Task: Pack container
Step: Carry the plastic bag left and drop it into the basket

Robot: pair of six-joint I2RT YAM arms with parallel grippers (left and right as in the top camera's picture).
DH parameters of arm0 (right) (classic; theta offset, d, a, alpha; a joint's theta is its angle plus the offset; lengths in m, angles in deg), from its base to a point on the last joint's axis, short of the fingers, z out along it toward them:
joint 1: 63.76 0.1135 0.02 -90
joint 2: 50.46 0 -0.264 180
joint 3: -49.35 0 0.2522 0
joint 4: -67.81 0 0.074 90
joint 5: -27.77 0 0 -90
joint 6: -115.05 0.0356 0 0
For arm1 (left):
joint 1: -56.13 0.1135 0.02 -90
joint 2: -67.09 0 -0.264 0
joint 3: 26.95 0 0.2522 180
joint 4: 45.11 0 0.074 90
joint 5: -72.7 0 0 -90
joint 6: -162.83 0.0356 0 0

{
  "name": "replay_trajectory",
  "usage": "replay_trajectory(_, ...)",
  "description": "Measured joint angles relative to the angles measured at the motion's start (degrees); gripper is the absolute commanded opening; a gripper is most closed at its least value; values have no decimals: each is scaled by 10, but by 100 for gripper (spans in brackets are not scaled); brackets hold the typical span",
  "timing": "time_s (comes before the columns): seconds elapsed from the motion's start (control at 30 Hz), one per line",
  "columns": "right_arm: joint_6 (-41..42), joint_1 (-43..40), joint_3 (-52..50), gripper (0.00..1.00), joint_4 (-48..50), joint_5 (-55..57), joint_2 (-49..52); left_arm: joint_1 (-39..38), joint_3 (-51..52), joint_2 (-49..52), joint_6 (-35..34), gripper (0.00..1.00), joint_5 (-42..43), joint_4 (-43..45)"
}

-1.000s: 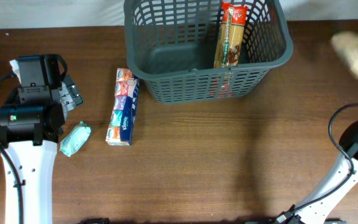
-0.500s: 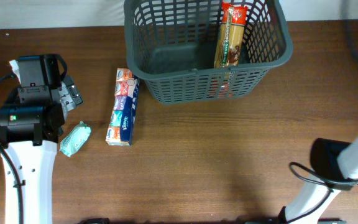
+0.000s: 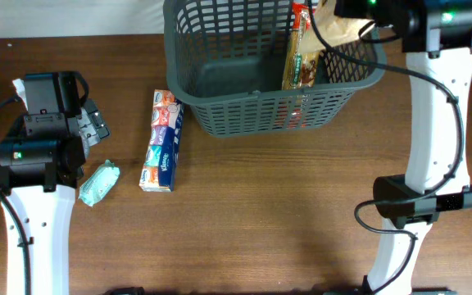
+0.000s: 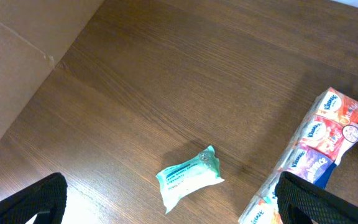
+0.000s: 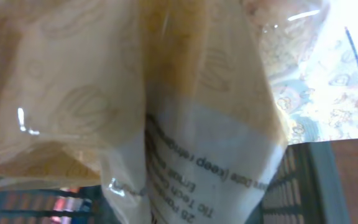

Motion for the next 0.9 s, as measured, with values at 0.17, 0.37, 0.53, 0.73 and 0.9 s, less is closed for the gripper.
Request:
replay_trajectory(0.17,-22,0,-70,4,0,29,0,0,0,0,0,100,0,0)
replay_trajectory(0.37,-37,0,-141,6,0,36,0,0,0,0,0,100,0,0)
replay_trajectory(0.53,-44,0,-174,34,0,37,0,0,0,0,0,99,0,0)
replay_trajectory(0.73,-49,-1,-182,77,6,41,0,0,0,0,0,100,0,0)
replay_trajectory(0.9,-50,0,-182,83,9,40,0,0,0,0,0,100,0,0)
